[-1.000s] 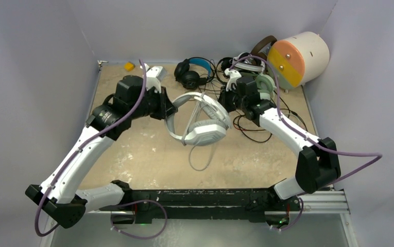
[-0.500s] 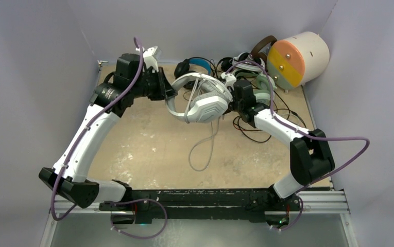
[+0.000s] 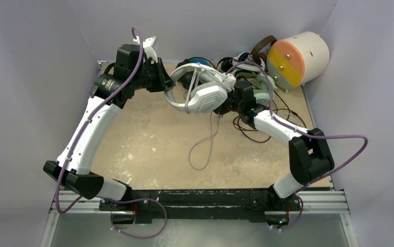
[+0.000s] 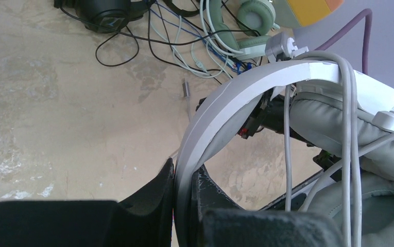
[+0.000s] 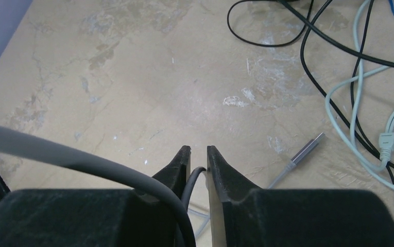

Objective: Wrap the headphones
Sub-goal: Wrap the headphones cable around the headphones.

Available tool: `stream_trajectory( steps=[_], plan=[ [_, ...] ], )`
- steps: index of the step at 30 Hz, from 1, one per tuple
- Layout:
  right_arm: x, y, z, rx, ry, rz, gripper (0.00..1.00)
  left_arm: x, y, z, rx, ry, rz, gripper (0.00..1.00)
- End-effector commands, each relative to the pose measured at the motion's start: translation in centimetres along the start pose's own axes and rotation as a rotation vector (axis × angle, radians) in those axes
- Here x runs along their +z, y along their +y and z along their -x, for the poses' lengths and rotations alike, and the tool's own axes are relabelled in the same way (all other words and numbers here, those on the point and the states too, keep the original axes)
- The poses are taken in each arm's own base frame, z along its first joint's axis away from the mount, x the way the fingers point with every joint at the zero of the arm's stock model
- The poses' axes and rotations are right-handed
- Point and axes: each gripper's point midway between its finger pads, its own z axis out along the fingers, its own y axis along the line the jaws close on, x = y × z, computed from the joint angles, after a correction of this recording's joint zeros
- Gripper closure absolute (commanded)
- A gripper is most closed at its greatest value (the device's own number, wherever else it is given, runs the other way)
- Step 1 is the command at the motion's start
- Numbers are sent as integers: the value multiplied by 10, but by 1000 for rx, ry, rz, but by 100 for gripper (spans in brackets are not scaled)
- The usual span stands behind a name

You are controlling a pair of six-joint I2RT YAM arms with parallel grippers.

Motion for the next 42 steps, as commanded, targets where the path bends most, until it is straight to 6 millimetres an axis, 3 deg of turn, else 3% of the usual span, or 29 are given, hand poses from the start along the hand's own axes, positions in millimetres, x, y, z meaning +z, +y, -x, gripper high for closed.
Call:
stream_trajectory(
  steps=[1, 8, 16, 24, 28, 35, 42],
  plan=[
    [1, -8, -30, 47, 68, 6, 76, -45, -37, 75, 18, -300, -107, 100],
    [-7, 7, -20, 30, -32, 82, 67, -49, -31, 73, 24, -309, -77, 100],
    [3, 11, -22, 67, -57, 130, 63, -57, -29, 80, 27, -344, -53, 100],
    [10, 33, -28, 49, -91, 259, 29, -58, -28, 80, 25, -345, -47, 100],
    [8, 48, -34, 22, -114, 325, 21, -58, -28, 81, 23, -348, -47, 100],
    [27, 61, -51, -13, -91, 346, 14, -60, -30, 82, 23, -350, -54, 100],
    [53, 65, -65, -13, -61, 304, 18, -62, -31, 84, 20, -358, -52, 100]
  ],
)
